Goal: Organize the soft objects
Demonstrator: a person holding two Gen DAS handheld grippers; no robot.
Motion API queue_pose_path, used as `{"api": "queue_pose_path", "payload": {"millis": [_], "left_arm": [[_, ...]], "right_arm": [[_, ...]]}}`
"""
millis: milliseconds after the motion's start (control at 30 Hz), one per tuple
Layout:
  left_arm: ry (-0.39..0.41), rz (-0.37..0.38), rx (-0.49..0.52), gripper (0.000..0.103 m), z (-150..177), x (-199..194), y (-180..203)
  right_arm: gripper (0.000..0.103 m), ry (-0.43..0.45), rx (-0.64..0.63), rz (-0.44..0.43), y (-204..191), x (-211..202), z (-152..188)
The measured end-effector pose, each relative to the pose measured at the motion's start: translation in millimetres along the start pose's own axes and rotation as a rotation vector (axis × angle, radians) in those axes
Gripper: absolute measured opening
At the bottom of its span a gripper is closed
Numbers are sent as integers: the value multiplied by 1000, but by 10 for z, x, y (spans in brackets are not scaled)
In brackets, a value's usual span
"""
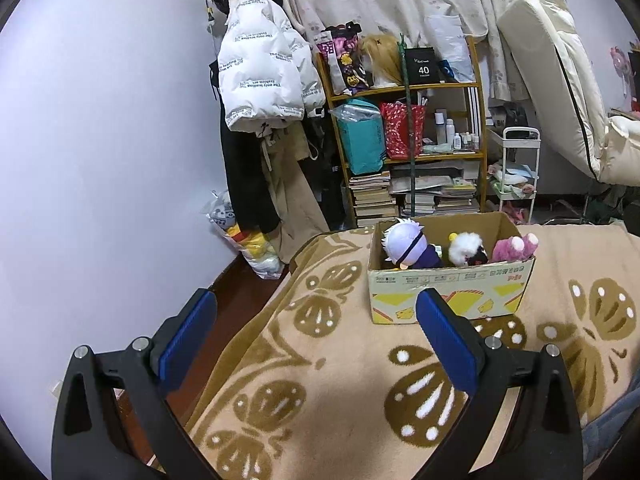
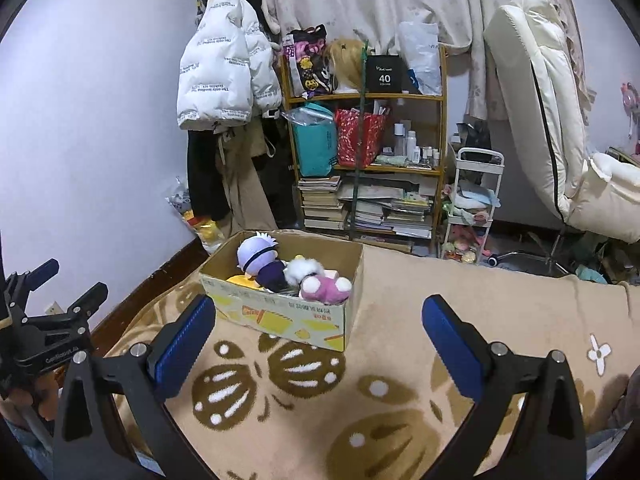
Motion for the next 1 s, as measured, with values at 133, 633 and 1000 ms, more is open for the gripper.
{"api": "queue_pose_path", "payload": {"millis": [133, 633, 1000], "left_arm": [[-12, 3, -15, 99, 46, 22, -24], [-28, 5, -91, 99, 166, 273, -74], [28, 14, -68, 99, 159, 184, 26]], "right_arm": [[103, 61, -8, 0, -6, -66, 64], [103, 44, -9, 20, 80, 169, 190], [103, 22, -20, 22, 68, 236, 223]]}}
Point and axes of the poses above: each gripper's, at about its wrist camera, not at the fingertips, and x roughly the way its jaws point, y to its right, z to its underside, the point moved 6 cm from there along x, roughly the way its jaws point, and after that the axes turned 13 degrees about -z, right-handed, at the moved point
